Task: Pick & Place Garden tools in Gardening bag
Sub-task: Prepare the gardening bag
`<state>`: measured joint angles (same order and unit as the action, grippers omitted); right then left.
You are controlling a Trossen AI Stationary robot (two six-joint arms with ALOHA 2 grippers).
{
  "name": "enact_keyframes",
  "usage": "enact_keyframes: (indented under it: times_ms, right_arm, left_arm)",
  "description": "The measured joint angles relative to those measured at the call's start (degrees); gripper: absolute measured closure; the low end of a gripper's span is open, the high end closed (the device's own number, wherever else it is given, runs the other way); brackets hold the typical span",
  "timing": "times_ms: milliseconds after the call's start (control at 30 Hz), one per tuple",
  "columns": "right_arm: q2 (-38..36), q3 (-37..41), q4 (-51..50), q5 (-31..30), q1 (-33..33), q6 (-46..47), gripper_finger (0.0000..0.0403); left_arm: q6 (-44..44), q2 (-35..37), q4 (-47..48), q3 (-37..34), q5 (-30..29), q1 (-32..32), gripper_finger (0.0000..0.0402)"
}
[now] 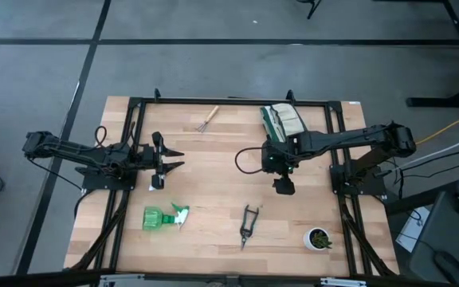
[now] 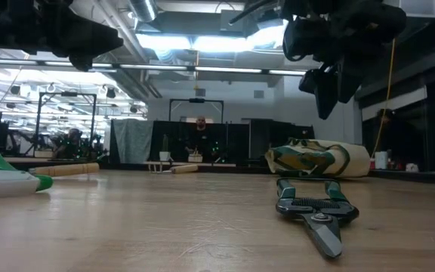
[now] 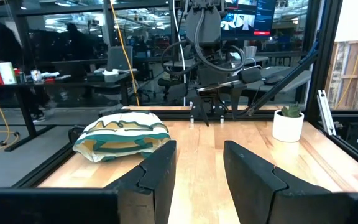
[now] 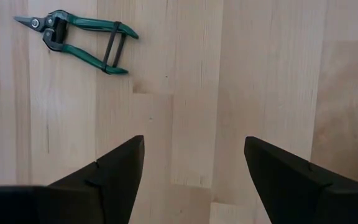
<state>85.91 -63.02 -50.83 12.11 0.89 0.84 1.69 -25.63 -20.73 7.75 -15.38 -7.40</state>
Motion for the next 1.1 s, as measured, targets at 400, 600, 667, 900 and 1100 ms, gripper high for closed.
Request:
enact_keyframes:
  times_ms: [400,600,667,900,1100]
  right_arm:
    - [0.85,0.09,-0.11,0.01,0.68,0.0,0.0121]
    - [1.61,0.09,-0.02,0.1,0.66,0.0,0.0121]
    - [1.65,0.11,0.0,0.1,0.66,0.0,0.0121]
    - [3.45,0.03,0.83,0.03,0.65,-0.22,0.0121]
    - [4.31,0.11,2.32,-0.06,0.27,-4.51,0.0121]
  left_arm:
    - [0.0,0.0,0.0,-0.01,0.0,0.02,0.0272]
    - [0.0,-0.02,0.0,-0.02,0.0,0.02,0.0272]
    - [0.0,0.0,0.0,-0.01,0.0,0.01,0.0272]
    - [0.0,-0.02,0.0,0.0,0.0,0.01,0.0272]
    - [0.0,0.0,0.04,-0.02,0.0,0.0,0.0272]
